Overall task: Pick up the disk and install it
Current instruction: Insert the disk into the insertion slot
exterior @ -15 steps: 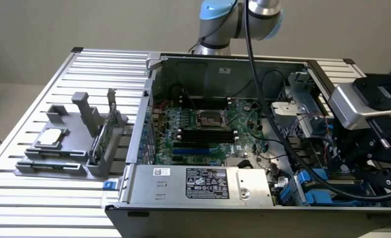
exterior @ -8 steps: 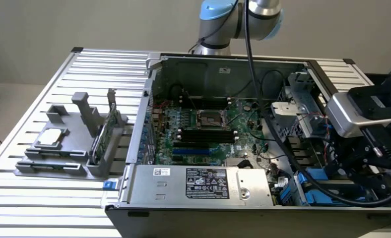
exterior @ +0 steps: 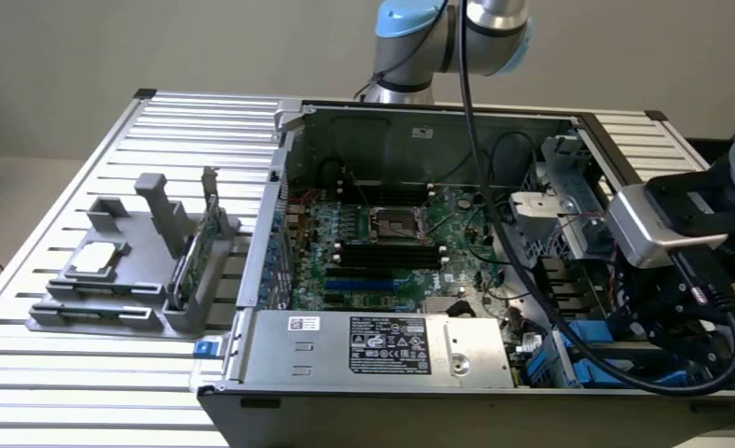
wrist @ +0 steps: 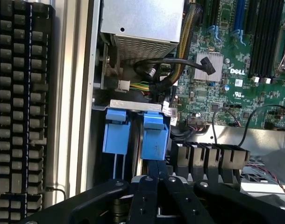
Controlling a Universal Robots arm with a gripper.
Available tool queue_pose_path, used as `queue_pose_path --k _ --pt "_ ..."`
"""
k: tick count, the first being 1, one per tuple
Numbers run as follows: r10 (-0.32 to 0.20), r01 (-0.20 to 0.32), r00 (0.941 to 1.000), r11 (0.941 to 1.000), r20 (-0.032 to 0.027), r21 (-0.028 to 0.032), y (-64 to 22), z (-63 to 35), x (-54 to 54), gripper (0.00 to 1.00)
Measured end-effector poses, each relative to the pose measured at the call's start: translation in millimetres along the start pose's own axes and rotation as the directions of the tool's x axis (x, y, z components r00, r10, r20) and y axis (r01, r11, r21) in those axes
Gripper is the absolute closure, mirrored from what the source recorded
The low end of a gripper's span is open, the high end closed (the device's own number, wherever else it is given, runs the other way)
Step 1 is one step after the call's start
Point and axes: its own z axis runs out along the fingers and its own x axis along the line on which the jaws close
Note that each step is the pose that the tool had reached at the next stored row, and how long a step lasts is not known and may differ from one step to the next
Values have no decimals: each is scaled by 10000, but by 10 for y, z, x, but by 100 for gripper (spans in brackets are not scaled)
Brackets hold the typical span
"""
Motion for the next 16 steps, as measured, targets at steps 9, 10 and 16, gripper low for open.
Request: queue_pose_path --k 9,10,16 --pt "0 0 10000 10000 2 1 1 34 3 89" --pt "-1 1 10000 10000 0 0 1 37 3 89" --pt "-2 2 10000 10000 1 0 2 57 5 89"
